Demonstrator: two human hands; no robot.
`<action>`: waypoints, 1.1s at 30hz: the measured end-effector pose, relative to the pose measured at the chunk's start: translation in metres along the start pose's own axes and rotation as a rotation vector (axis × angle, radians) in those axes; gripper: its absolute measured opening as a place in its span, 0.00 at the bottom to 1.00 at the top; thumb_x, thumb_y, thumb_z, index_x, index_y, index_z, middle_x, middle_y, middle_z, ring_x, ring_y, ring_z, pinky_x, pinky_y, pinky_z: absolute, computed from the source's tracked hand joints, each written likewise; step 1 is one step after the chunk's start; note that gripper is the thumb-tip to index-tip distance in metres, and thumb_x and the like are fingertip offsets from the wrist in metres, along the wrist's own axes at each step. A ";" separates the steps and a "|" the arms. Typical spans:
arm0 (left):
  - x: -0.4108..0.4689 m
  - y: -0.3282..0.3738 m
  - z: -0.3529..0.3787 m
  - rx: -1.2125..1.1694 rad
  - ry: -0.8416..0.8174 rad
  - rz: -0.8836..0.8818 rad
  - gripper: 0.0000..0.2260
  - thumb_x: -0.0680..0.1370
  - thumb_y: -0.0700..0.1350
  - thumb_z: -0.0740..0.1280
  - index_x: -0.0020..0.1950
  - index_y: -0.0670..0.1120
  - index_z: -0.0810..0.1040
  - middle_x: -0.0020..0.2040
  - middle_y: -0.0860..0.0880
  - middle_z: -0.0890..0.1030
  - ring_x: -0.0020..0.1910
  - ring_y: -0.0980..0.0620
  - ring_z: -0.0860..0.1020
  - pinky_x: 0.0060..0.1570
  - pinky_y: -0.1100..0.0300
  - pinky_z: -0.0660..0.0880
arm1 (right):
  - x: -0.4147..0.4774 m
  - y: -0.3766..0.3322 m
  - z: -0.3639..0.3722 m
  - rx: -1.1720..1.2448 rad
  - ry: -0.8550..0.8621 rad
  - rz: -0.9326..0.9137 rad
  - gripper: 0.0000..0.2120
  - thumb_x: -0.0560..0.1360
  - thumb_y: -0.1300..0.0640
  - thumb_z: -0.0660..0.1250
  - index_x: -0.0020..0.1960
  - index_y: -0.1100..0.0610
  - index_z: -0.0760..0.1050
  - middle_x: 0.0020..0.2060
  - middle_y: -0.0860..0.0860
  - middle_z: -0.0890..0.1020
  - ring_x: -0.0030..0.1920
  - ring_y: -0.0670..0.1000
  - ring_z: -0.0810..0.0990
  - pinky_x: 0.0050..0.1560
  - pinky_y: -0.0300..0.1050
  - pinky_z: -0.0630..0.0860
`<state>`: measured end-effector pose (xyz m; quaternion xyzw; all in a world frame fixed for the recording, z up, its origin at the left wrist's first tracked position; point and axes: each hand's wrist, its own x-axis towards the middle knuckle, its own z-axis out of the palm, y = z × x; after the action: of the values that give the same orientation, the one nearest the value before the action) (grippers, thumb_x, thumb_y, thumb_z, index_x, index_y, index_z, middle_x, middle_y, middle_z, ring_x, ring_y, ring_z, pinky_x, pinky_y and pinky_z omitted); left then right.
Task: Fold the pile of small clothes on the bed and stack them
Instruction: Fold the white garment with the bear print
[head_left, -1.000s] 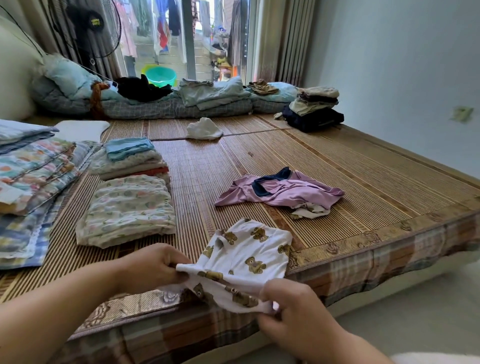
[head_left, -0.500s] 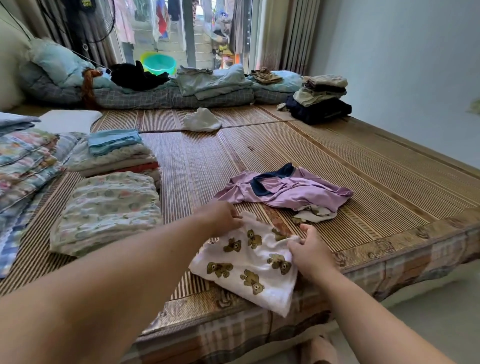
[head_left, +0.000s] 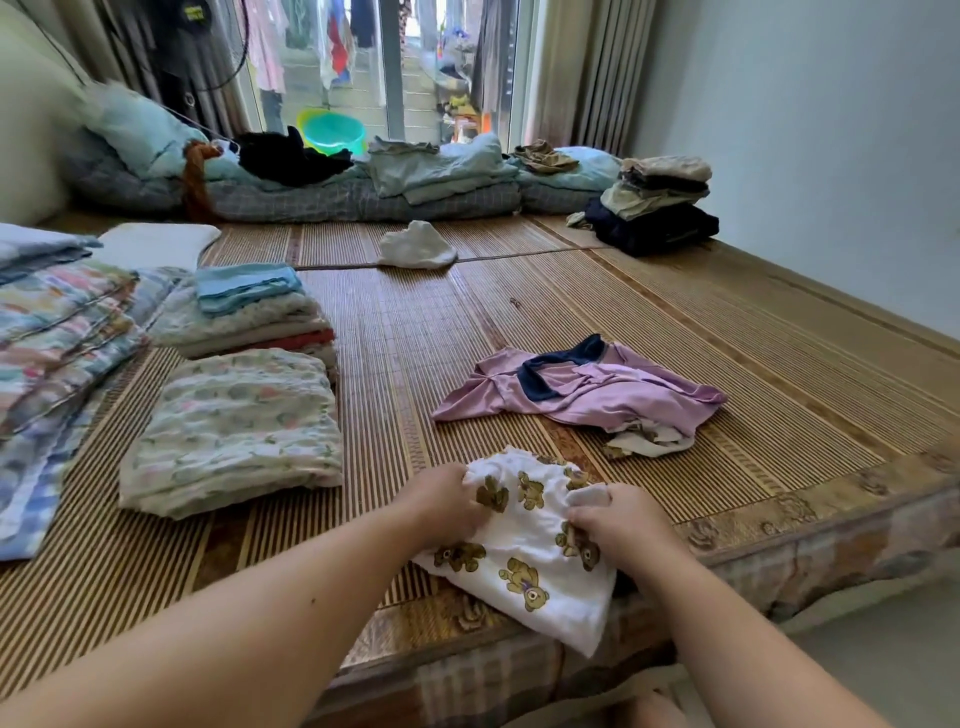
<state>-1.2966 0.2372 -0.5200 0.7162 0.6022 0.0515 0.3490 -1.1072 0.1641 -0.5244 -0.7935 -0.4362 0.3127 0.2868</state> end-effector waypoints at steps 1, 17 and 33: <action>-0.003 0.002 -0.001 -0.131 0.011 0.011 0.14 0.76 0.48 0.69 0.59 0.46 0.74 0.49 0.48 0.79 0.45 0.50 0.80 0.46 0.55 0.81 | -0.002 0.000 -0.003 0.081 0.015 0.002 0.06 0.71 0.52 0.72 0.47 0.53 0.79 0.42 0.50 0.83 0.44 0.51 0.81 0.45 0.49 0.79; -0.075 -0.086 -0.139 -0.490 0.439 0.354 0.22 0.79 0.36 0.63 0.66 0.59 0.71 0.37 0.50 0.80 0.32 0.54 0.77 0.33 0.66 0.72 | -0.005 -0.176 0.019 0.494 -0.344 -0.440 0.25 0.74 0.61 0.69 0.68 0.50 0.66 0.55 0.56 0.78 0.49 0.59 0.83 0.44 0.56 0.82; 0.008 -0.209 -0.195 0.002 0.467 -0.270 0.36 0.73 0.49 0.66 0.78 0.58 0.52 0.79 0.48 0.47 0.76 0.41 0.53 0.71 0.45 0.61 | 0.090 -0.267 0.210 -0.498 -0.019 -0.684 0.15 0.78 0.47 0.61 0.62 0.52 0.69 0.50 0.53 0.81 0.48 0.55 0.79 0.47 0.49 0.77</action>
<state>-1.5631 0.3362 -0.4939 0.5986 0.7564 0.1676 0.2036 -1.3626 0.4017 -0.4867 -0.6450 -0.7394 0.0918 0.1696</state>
